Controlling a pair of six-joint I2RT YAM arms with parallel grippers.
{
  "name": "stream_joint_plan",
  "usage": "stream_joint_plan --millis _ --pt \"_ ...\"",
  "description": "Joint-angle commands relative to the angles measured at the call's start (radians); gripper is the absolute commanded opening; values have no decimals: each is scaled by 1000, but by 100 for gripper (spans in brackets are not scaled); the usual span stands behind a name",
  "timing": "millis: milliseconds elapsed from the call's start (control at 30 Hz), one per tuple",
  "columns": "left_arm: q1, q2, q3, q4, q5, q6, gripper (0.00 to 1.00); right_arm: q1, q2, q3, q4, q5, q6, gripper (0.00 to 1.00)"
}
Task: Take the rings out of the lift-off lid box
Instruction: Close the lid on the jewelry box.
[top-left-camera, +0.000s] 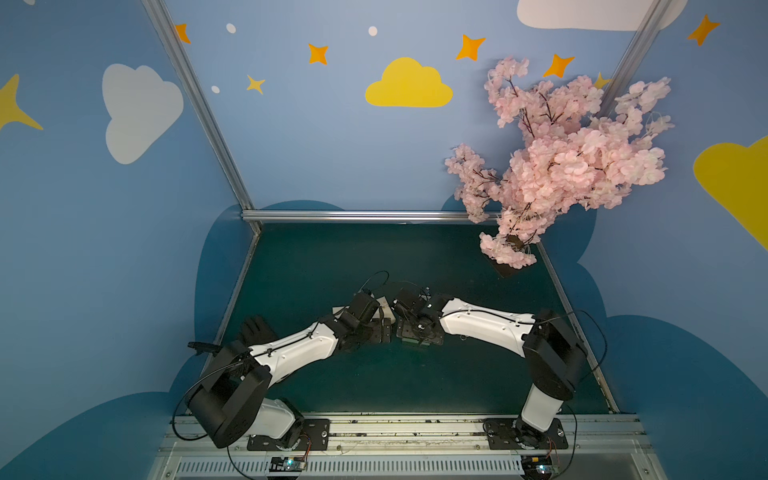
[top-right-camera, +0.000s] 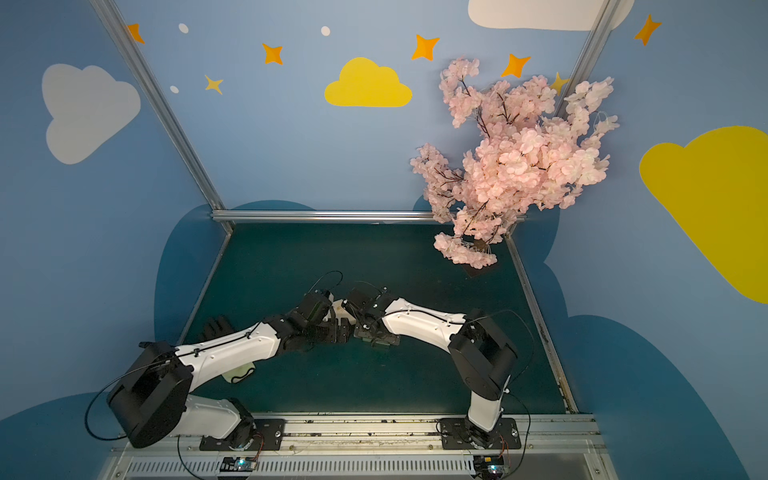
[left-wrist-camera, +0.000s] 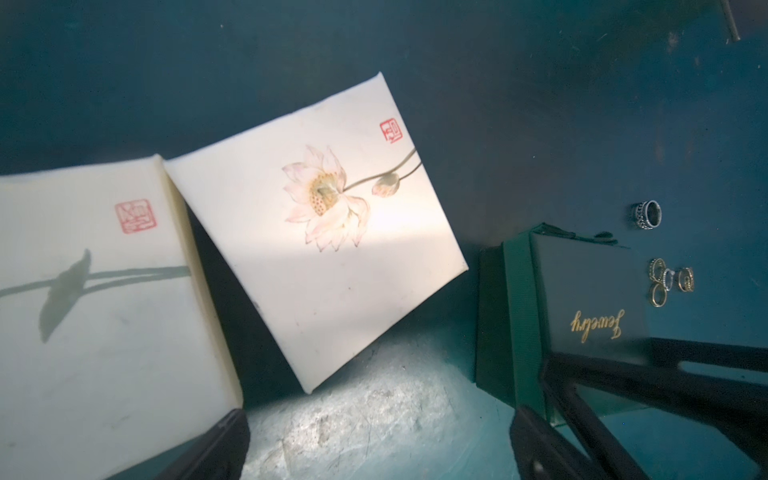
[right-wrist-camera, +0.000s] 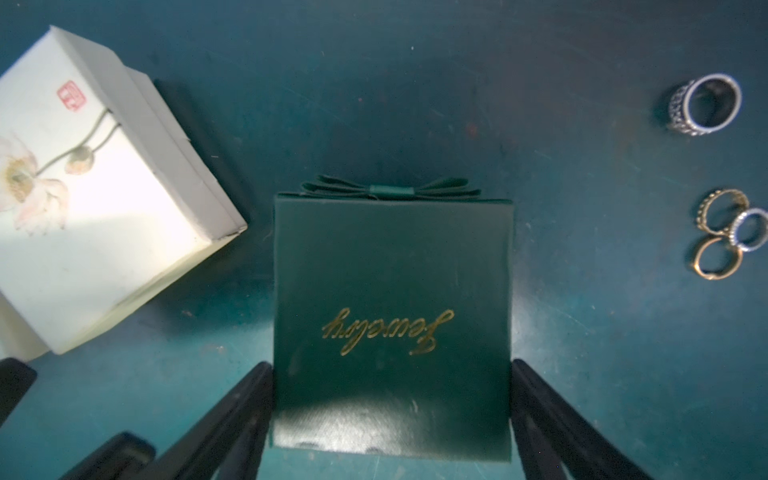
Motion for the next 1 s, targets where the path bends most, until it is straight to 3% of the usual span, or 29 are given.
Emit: stream_joint_plan --millis 0,300,667,967 --pt "2 18 12 -22 -7 3 99 6 20 19 -26 -13 12 90" --pt "2 5 7 -23 -11 3 99 5 -35 2 0 -10 1 94" --pt "2 -81 -29 -2 -28 0 99 -15 -139 -103 24 35 45 92" --pt "2 -116 -35 -5 -58 3 100 -56 -101 -240 173 -95 104 91"
